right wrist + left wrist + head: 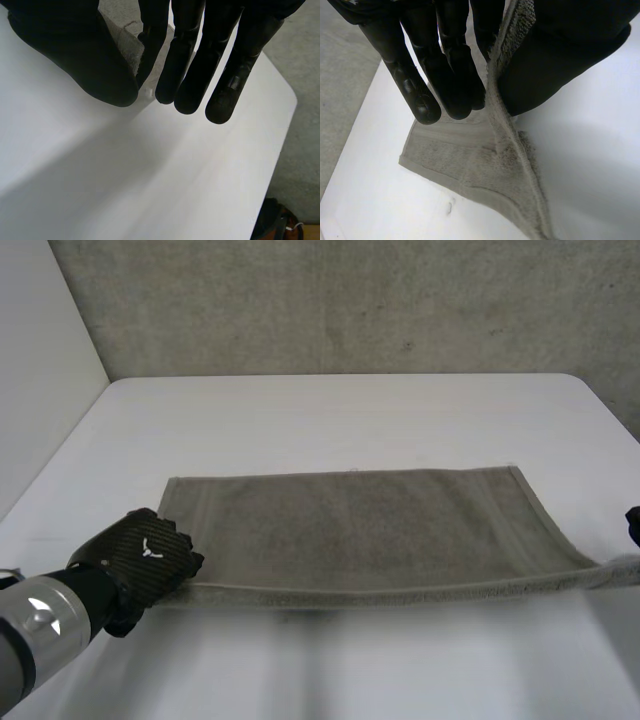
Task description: Fold the towel.
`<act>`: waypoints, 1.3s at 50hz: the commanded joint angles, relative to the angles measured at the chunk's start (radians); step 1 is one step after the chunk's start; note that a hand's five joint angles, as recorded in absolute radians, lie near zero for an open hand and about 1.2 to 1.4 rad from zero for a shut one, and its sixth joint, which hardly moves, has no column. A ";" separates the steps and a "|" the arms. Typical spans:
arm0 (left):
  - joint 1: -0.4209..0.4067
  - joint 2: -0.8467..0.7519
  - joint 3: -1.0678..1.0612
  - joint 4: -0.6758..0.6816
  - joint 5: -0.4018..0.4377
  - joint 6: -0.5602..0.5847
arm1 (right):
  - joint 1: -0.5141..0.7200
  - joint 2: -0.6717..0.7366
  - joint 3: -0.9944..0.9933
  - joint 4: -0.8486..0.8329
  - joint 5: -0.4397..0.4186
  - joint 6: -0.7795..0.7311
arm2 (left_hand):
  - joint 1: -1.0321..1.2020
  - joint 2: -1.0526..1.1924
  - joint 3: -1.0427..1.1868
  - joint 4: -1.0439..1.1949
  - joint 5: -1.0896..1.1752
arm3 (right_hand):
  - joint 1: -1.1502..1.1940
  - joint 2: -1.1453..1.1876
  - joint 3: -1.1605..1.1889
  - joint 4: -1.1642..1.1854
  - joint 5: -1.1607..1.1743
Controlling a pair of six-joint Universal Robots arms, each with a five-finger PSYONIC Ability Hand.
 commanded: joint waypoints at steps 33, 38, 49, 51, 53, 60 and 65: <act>-0.006 -0.932 0.823 0.417 -0.013 0.043 | 0.502 0.705 -0.514 -0.849 0.388 0.483 | 0.241 0.179 0.181 0.179 0.192 | 0.423 0.216 0.213 0.202 0.237; -0.006 -0.972 0.862 0.427 -0.008 0.043 | 0.533 0.756 -0.554 -0.878 0.429 0.476 | 0.241 0.179 0.181 0.179 0.192 | 0.423 0.216 0.213 0.202 0.237; -0.012 -0.960 0.803 0.524 -0.018 0.034 | 0.537 0.727 -0.556 -0.852 0.504 0.493 | -0.981 -1.043 -1.041 -1.043 -1.030 | -0.799 -1.006 -1.009 -1.020 -0.985; -0.012 -0.905 0.764 0.523 -0.018 0.026 | 0.536 0.692 -0.537 -0.834 0.504 0.492 | -0.981 -1.043 -1.041 -1.043 -1.030 | -0.799 -1.006 -1.009 -1.020 -0.985; -0.012 -0.869 0.733 0.527 -0.015 0.018 | 0.533 0.661 -0.516 -0.810 0.500 0.493 | -0.981 -1.043 -1.041 -1.043 -1.030 | -0.799 -1.006 -1.009 -1.020 -0.985; -0.011 -0.667 0.587 0.530 -0.010 -0.096 | 0.527 0.523 -0.422 -0.629 0.475 0.490 | -0.977 -1.039 -1.037 -1.039 -1.026 | -0.799 -1.006 -1.009 -1.020 -0.985; 0.003 -0.500 0.423 0.535 -0.002 -0.237 | 0.492 0.489 -0.310 -0.503 0.351 0.489 | -0.974 -1.036 -1.034 -1.036 -1.023 | -0.799 -1.006 -1.009 -1.020 -0.985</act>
